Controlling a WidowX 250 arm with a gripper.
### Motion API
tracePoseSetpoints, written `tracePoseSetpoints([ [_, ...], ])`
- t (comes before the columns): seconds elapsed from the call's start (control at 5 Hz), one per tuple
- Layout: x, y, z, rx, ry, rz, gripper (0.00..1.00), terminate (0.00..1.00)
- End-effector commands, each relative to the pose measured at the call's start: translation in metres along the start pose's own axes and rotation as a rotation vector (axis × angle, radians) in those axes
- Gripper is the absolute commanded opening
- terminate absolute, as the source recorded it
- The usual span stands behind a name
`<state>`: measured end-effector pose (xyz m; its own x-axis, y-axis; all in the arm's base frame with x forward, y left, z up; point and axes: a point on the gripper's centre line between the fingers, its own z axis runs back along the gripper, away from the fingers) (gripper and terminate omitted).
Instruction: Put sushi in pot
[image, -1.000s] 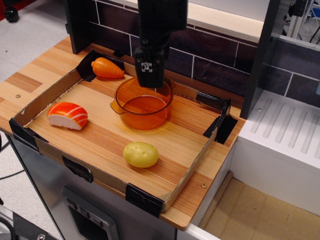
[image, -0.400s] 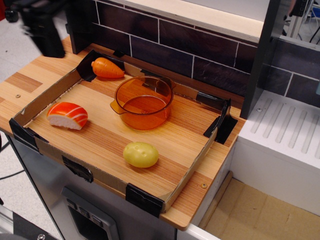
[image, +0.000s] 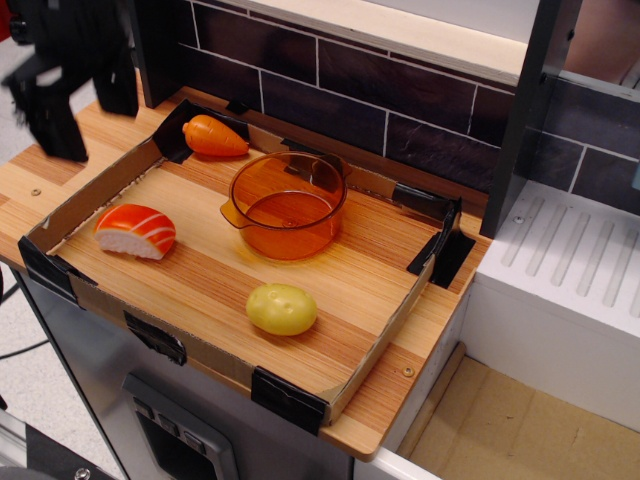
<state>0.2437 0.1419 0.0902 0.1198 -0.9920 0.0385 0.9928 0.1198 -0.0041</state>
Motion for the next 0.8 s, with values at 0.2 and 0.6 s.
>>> tracePoseSetpoints([
  [0.2,-0.011,0.008,-0.033,0.046,0.077,-0.016,1.00,0.00],
  [0.6,-0.009,0.006,-0.059,0.029,0.106,-0.008,1.00,0.00],
])
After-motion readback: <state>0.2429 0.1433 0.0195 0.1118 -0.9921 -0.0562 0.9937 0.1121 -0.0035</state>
